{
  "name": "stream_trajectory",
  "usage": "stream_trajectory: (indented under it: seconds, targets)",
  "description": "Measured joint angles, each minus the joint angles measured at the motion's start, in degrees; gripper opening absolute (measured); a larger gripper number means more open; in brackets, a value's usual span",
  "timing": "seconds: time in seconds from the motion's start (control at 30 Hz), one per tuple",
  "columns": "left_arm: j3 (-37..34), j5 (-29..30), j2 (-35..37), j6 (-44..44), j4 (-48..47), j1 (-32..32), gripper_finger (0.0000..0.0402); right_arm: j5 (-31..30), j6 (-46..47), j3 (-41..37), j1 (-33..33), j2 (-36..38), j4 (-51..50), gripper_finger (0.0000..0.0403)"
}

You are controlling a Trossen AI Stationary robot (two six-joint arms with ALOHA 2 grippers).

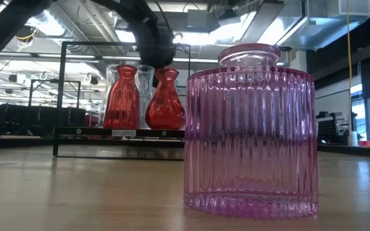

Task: Sort vases onto shelf
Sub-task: Put the transparent vase on the shelf

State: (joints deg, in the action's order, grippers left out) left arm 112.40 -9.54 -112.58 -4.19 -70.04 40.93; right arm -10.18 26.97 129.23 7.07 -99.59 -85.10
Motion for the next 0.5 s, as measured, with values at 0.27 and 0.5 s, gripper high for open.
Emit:
stream_trajectory:
  seconds: [0.27,0.5]
  targets:
    - [0.1,-5.2,12.8,2.4,-1.6,-3.1,0.0,-15.6,3.2,-8.8,1.5,1.8,-4.1,0.0083]
    - [0.1,-5.6,24.9,0.7,-2.3,-7.0,0.0,-10.5,6.8,-35.1,5.6,12.1,12.1,0.0083]
